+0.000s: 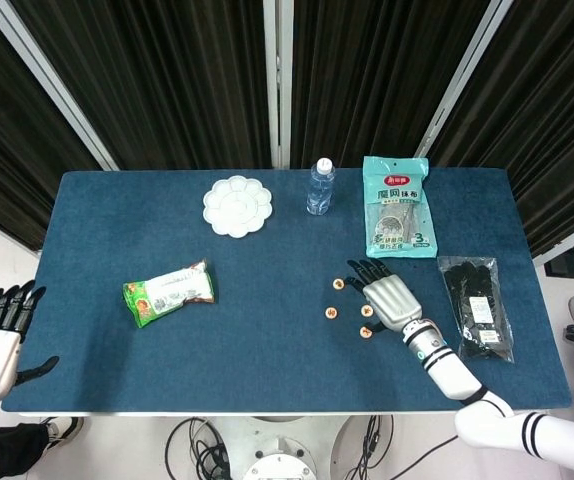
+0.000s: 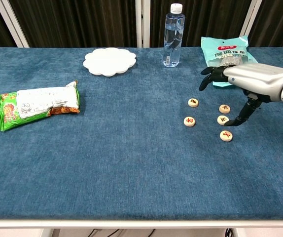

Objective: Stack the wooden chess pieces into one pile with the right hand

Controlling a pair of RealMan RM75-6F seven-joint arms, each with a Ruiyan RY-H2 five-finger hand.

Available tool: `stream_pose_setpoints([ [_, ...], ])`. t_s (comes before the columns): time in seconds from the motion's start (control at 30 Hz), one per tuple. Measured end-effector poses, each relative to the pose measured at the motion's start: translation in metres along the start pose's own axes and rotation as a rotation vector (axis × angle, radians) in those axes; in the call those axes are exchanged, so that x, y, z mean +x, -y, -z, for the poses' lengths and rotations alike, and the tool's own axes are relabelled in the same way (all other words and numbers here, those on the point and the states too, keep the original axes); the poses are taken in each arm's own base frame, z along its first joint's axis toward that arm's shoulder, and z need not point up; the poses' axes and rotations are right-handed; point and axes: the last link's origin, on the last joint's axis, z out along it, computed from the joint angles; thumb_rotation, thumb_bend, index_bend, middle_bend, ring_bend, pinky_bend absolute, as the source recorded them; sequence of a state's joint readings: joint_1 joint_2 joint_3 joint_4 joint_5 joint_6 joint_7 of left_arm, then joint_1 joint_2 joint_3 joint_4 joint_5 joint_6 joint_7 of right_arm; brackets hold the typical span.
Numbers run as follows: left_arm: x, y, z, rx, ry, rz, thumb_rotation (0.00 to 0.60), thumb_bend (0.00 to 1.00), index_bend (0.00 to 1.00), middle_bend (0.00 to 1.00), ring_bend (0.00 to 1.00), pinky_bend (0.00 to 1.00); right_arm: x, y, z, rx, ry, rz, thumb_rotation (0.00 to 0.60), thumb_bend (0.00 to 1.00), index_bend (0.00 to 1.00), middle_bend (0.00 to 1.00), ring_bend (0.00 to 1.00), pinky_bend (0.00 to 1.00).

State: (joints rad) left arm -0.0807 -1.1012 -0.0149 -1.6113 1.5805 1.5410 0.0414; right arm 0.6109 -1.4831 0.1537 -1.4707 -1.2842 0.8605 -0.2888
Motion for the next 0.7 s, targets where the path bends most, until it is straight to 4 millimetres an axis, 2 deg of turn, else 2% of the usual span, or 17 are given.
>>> stream_pose_setpoints([
  [0.4,0.003,0.000,0.002,-0.003,0.017,0.008,0.600,0.00,0.05,0.00,0.00,0.00,-0.013,0.021,-0.019,0.043,-0.027,-0.020,0.600,0.13,0.36,0.00,0.00,0.00],
  [0.7,0.006,0.002,0.004,0.001,0.010,0.023,0.600,0.00,0.05,0.00,0.00,0.00,-0.022,0.028,-0.028,0.047,-0.014,-0.010,0.600,0.15,0.40,0.00,0.00,0.00],
])
